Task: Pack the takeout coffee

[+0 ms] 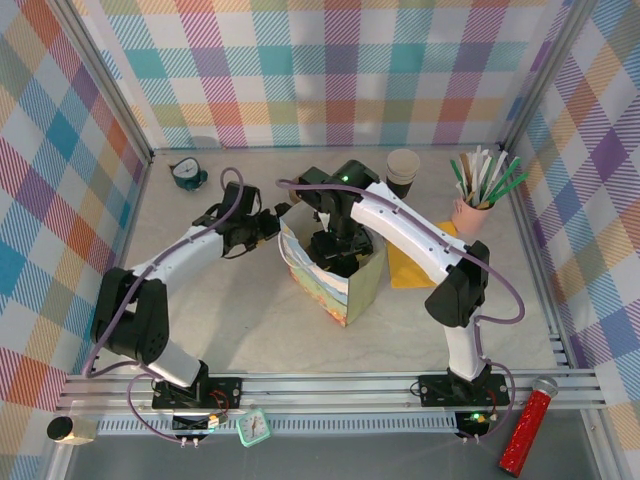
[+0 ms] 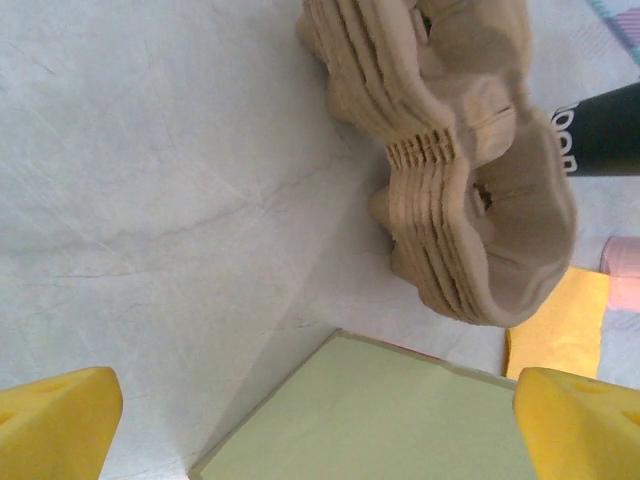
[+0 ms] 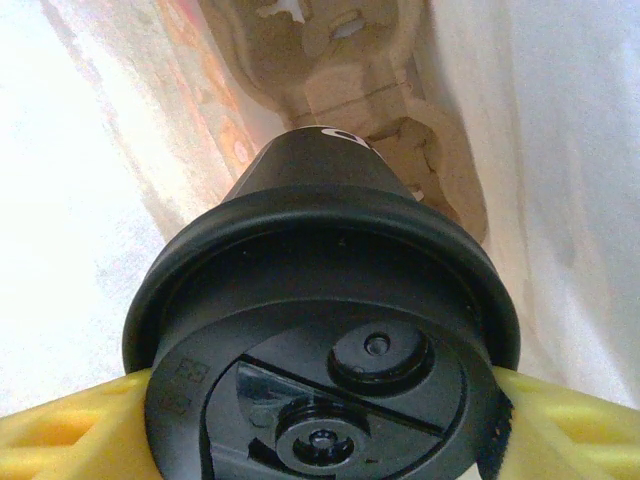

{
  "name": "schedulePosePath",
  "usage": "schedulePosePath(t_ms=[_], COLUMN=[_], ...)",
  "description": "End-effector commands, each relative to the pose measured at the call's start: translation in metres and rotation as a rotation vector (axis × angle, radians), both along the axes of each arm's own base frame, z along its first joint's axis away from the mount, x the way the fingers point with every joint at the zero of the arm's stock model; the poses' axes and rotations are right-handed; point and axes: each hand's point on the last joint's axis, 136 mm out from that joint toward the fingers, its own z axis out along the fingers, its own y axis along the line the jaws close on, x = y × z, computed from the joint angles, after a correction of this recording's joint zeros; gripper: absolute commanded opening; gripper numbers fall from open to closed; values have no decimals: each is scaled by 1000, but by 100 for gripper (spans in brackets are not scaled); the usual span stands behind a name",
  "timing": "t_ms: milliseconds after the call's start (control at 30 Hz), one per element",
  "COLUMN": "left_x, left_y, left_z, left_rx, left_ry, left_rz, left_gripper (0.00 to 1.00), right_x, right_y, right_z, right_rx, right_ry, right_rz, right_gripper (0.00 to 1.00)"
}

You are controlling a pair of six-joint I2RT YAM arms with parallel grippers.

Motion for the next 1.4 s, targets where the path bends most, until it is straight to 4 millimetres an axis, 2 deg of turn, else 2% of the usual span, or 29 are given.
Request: schedulePosePath(t_ms=[0,300,533,967,1367], left_x=[1,-8,-16,-21,-24], left_y=[18,35,41,46,49], left_z=[38,90,112,126,127], left_rx=[30,48,62,71,66], left_ry=[-73,-163,-210,-236,-235], left_rz=[27,51,58,60,67], left_gripper=[100,100,100,100,100], right_x=[-29,-32,-33,-41,-42], right_y=[-41,-45,-45,-48,-44], right_z=[15,10,7,1,-4], right_rx=[-115,-139,-135,-124,-117], right_ry=[81,92,110,182,215], right_rz=[15,26,35,34,53], right_gripper=[72,72,72,72,72])
